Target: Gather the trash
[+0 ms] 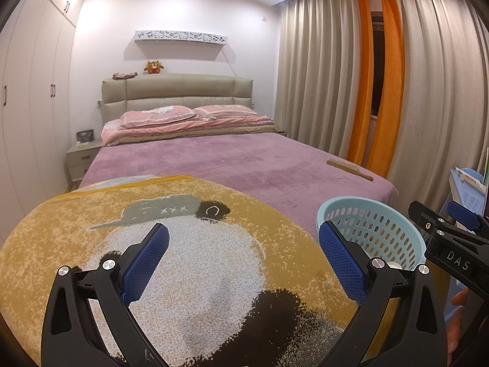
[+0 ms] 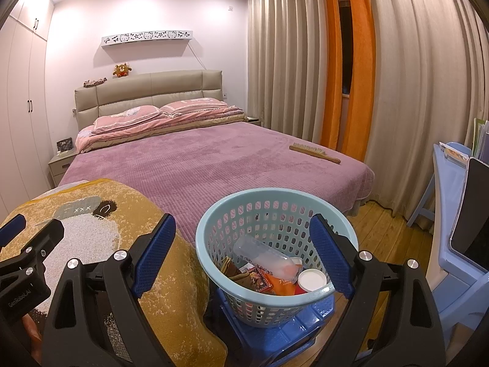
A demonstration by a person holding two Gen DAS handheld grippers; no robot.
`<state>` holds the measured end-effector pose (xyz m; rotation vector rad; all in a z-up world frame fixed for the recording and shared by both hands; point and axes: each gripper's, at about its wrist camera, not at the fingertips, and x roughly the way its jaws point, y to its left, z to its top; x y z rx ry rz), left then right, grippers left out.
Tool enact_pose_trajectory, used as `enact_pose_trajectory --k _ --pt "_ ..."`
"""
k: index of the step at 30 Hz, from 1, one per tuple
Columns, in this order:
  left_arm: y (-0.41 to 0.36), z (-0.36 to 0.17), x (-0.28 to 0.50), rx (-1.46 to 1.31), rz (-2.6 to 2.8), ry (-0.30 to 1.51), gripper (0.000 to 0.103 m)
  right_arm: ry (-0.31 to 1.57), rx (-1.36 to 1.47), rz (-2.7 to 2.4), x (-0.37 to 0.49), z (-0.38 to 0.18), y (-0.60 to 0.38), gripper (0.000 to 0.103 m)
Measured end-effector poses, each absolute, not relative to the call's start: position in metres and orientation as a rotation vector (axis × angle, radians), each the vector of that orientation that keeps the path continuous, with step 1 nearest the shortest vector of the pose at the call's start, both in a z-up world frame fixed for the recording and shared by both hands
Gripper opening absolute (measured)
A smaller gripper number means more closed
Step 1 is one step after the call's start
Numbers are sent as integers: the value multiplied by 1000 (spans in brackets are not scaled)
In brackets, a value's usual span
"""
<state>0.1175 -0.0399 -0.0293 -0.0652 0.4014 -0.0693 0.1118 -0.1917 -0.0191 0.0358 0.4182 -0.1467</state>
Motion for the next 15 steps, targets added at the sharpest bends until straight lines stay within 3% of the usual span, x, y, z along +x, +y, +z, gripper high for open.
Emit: enact_pose_trajectory --k 15 --pt "-42 -30 117 -54 -66 398 95 424 35 -148 113 -19 -191 85"
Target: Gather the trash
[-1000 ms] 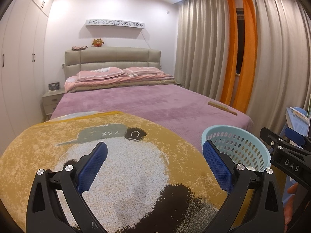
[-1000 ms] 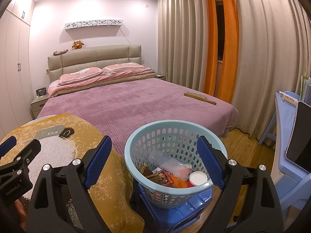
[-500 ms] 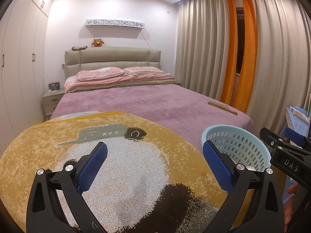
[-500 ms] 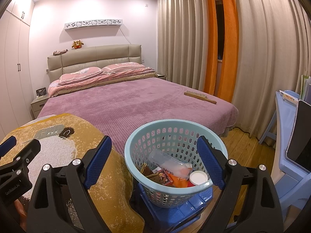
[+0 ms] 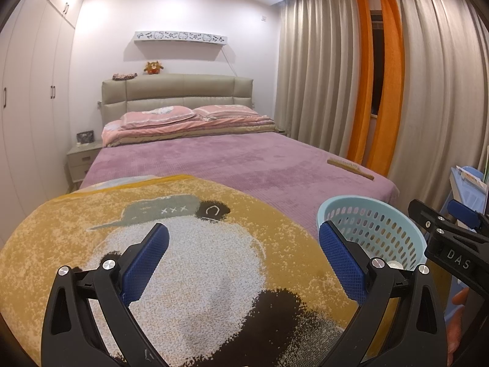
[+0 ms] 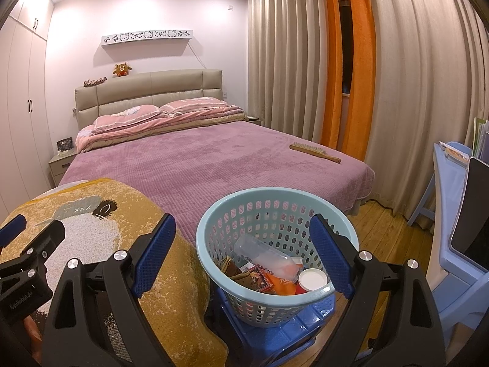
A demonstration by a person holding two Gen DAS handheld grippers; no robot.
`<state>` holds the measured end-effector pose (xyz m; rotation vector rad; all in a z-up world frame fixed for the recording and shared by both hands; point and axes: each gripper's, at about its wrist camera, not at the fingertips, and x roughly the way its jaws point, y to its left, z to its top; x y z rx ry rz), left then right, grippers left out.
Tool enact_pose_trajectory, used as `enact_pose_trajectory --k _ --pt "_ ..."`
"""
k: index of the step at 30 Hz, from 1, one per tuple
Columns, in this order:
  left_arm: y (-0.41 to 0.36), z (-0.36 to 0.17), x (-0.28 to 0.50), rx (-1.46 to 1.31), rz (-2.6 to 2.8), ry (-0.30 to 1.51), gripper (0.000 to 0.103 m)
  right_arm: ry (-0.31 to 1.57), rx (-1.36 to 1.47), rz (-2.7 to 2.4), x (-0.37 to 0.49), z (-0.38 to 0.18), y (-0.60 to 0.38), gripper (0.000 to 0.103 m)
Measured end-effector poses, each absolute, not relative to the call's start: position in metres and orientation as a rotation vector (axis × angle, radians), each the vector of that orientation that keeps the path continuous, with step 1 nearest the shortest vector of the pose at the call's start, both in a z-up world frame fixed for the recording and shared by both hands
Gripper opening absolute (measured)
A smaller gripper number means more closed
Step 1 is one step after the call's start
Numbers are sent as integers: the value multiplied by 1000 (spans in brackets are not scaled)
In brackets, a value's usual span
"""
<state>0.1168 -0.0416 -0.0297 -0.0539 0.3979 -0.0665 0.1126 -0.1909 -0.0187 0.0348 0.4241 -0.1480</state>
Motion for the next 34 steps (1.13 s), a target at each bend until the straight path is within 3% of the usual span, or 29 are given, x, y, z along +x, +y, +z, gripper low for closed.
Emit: enact_pose_trajectory --k 25,34 --pt "-2 20 61 -1 116 302 95 374 3 -75 85 21 -154 85" --pt "17 21 52 -70 78 350 96 366 -22 -47 77 28 -130 85"
